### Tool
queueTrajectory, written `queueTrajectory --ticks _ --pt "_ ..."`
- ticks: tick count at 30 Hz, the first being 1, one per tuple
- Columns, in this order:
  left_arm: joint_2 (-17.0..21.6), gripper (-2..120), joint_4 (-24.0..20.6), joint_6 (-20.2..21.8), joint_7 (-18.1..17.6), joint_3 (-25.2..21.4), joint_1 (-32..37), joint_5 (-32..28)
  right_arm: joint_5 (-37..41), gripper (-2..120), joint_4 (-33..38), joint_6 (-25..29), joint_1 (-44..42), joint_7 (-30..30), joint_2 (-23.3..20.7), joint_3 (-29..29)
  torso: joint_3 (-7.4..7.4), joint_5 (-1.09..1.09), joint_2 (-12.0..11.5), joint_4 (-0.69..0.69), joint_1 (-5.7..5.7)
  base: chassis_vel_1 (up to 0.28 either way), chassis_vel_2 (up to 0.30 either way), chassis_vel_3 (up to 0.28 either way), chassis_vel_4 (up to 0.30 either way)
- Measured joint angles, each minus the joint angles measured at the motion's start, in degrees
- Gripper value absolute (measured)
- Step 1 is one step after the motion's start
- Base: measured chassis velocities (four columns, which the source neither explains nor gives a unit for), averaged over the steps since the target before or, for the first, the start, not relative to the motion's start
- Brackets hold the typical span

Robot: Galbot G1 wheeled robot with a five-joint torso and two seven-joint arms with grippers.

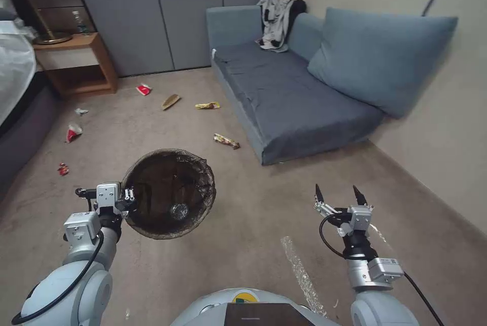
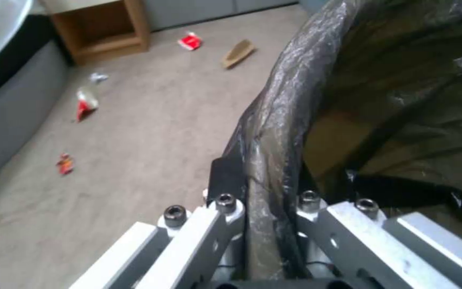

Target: Pick up the trash bin, then pick up the garbage from the floor and place it into the trash bin.

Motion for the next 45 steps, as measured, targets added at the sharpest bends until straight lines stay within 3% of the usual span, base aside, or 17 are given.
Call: queueTrajectory --ticks 24,45 --pt "-0.56 4 0.00 -1.37 -0.13 0.17 0.50 0.82 0.51 100 -0.12 -0.25 0.55 -0.52 -0.27 0.47 0.00 0.00 0.00 0.01 0.00 0.078 0.074 0.077 0.074" --pt "-0.62 4 0.00 -2.22 0.25 0.61 0.26 1.65 1.50 100 -1.02 -1.10 0.77 -3.03 0.29 2.72 0.00 0.00 0.00 0.01 0.00 -0.002 0.009 0.009 -0.001"
